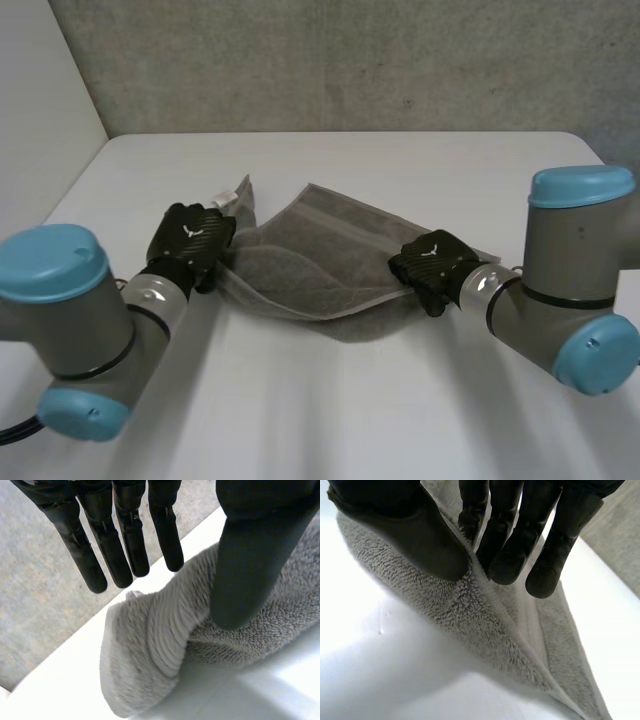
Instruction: Fold the laundry
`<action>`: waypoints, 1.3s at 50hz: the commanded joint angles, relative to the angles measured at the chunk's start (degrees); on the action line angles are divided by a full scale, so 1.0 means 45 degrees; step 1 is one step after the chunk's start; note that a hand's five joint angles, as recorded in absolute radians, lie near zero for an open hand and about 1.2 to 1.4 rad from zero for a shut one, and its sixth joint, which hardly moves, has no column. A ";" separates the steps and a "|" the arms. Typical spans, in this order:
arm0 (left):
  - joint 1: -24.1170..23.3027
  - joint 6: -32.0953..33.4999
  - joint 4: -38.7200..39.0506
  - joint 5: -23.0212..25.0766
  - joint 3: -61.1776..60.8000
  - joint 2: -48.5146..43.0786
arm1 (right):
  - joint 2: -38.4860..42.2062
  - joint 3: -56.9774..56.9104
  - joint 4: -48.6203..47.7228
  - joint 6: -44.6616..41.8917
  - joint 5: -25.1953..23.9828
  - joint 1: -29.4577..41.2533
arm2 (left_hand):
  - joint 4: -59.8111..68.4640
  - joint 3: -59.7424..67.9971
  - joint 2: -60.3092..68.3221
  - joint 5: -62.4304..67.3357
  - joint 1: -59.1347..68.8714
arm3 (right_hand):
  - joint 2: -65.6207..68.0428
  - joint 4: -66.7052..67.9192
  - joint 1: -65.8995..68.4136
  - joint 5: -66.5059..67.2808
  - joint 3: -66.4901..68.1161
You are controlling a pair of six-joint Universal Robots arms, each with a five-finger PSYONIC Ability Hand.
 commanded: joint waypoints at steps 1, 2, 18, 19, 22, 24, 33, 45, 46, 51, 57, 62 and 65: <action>-0.0006 0.0799 -0.0103 -0.0003 -0.1334 0.2187 | -0.1388 0.1253 -0.0384 -0.0068 0.0086 -0.0118 | -0.0287 -0.0298 -0.0274 -0.0244 -0.0252 | 0.0676 0.0743 0.0807 0.0613 0.0677; 0.0013 0.0876 -0.0122 0.0016 -0.1566 0.2651 | -0.1659 0.1543 -0.0539 -0.0146 0.0105 -0.0137 | -0.0287 -0.0298 -0.0274 -0.0244 -0.0252 | 0.0676 0.0743 0.0807 0.0613 0.0677; 0.0775 0.1189 -0.0376 0.1227 -0.0689 0.3183 | -0.2931 0.4259 -0.2686 -0.0497 0.0183 -0.1562 | -0.1632 -0.1643 -0.1620 -0.1590 -0.1598 | 0.0676 0.0743 0.0807 0.0613 0.0677; 0.0775 0.1189 -0.0376 0.1227 -0.0380 0.2757 | -0.2931 0.4260 -0.2689 -0.0498 0.0183 -0.1563 | -0.1632 -0.1643 -0.1620 -0.1590 -0.1598 | 0.0676 0.0743 0.0807 0.0613 0.0677; 0.0795 0.1189 -0.0706 0.1169 0.0245 0.1936 | -0.2989 0.4533 -0.2980 -0.0770 0.0184 -0.1991 | -0.1632 -0.1643 -0.1620 -0.1590 -0.1598 | 0.0676 0.0743 0.0807 0.0613 0.0677; 0.0795 0.1150 -0.1079 0.1130 0.0483 0.1679 | -0.3029 0.4632 -0.3001 -0.0830 0.0164 -0.2188 | -0.1595 -0.1606 -0.1583 -0.1553 -0.1560 | 0.0676 0.0743 0.0807 0.0613 0.0677; 0.0658 0.0916 -0.3167 0.1169 -0.0178 0.1679 | -0.2990 0.4847 -0.3040 -0.0830 0.0105 -0.2364 | -0.1370 -0.1381 -0.1358 -0.1328 -0.1336 | 0.0676 0.0743 0.0807 0.0613 0.0677; 0.0306 -0.0119 -0.3247 0.1266 -0.2426 0.3066 | -0.2697 0.4924 -0.3216 -0.0810 0.0066 -0.2208 | -0.1408 -0.1419 -0.1395 -0.1365 -0.1373 | 0.0676 0.0743 0.0807 0.0613 0.0677; 0.0307 -0.0119 -0.3247 0.1266 -0.2427 0.3066 | -0.2697 0.4924 -0.3216 -0.0810 0.0066 -0.2208 | -0.1408 -0.1419 -0.1396 -0.1366 -0.1373 | 0.0676 0.0743 0.0807 0.0613 0.0677; 0.0307 -0.0119 -0.3149 0.1266 -0.2720 0.2831 | -0.2658 0.5003 -0.3236 -0.0810 0.0047 -0.2208 | -0.1595 -0.1606 -0.1583 -0.1553 -0.1560 | 0.0676 0.0743 0.0807 0.0613 0.0677; 0.0287 -0.0139 -0.3032 0.1247 -0.2681 0.1835 | -0.2579 0.5042 -0.3236 -0.0810 0.0027 -0.2208 | -0.1670 -0.1681 -0.1657 -0.1627 -0.1635 | 0.0676 0.0743 0.0807 0.0613 0.0677; 0.0248 -0.0158 -0.2388 0.1247 -0.2584 0.1288 | -0.2560 0.5042 -0.3236 -0.0830 0.0008 -0.2208 | -0.1632 -0.1643 -0.1620 -0.1590 -0.1598 | 0.0676 0.0743 0.0807 0.0613 0.0677; 0.0267 -0.0197 -0.1860 0.1227 -0.2486 0.0937 | -0.2560 0.5042 -0.3255 -0.0830 0.0008 -0.2208 | -0.1520 -0.1531 -0.1508 -0.1478 -0.1486 | 0.0676 0.0743 0.0807 0.0613 0.0677</action>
